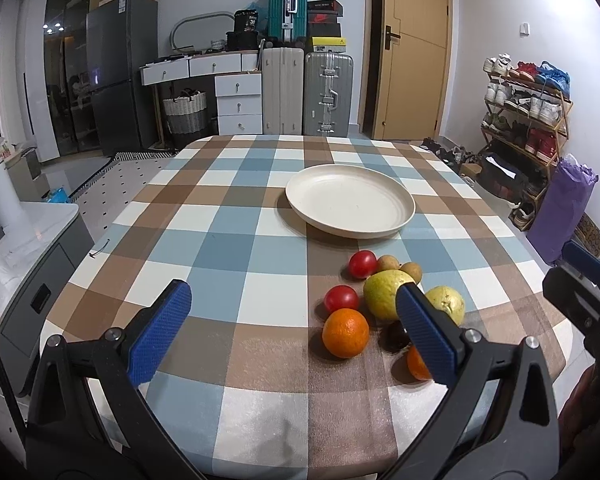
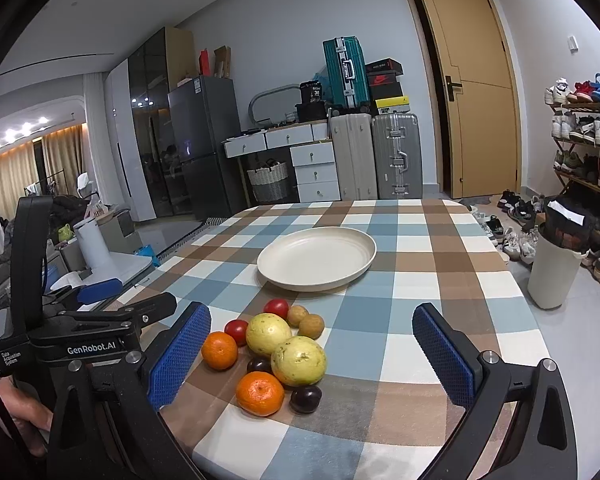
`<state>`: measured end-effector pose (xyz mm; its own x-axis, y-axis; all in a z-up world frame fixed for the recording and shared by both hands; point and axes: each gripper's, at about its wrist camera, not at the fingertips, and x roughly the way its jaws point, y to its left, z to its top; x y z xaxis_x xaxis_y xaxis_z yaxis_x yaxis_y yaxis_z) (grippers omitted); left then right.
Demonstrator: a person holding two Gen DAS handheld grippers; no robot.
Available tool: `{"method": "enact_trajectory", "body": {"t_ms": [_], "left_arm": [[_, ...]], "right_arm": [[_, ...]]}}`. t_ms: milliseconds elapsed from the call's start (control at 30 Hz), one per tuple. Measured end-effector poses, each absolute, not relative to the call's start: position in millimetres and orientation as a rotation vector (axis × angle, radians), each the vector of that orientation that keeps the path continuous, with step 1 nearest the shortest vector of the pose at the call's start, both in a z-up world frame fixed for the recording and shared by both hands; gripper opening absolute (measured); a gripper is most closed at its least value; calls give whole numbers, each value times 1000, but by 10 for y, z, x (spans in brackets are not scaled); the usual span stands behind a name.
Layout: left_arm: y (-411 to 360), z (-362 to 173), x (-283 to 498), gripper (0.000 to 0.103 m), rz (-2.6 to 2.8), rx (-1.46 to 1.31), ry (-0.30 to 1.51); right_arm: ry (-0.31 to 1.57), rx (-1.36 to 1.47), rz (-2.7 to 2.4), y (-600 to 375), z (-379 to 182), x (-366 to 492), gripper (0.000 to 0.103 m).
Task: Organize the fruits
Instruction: 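Move both grippers open toward the fruit cluster, then close left gripper on an orange while right gripper closes on the other orange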
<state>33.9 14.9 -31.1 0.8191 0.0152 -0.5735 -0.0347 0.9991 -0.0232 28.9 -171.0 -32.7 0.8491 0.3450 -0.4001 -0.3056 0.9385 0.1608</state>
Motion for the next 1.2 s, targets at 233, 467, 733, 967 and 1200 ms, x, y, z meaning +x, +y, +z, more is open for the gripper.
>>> {"method": "enact_trajectory", "body": {"t_ms": [233,467,733,967,1200], "left_arm": [[130,-398,425,102,21,-25,637],[142,-485,526,102,9,-28,660],[172,-632,622,102,5,-33,699],[206,-817,738,102,-5,-53,752],[200,-957,826,100,-43,-70,789]], "right_arm": [[437,67,325,-1678,-364,325,103],[446,48,327,-1641,-416,379,103],[463,54,329,-1649,-475,445,103],[482,52,330,-1640,-544,503,103],[499,57,333,-1638,-594,565,103]]}}
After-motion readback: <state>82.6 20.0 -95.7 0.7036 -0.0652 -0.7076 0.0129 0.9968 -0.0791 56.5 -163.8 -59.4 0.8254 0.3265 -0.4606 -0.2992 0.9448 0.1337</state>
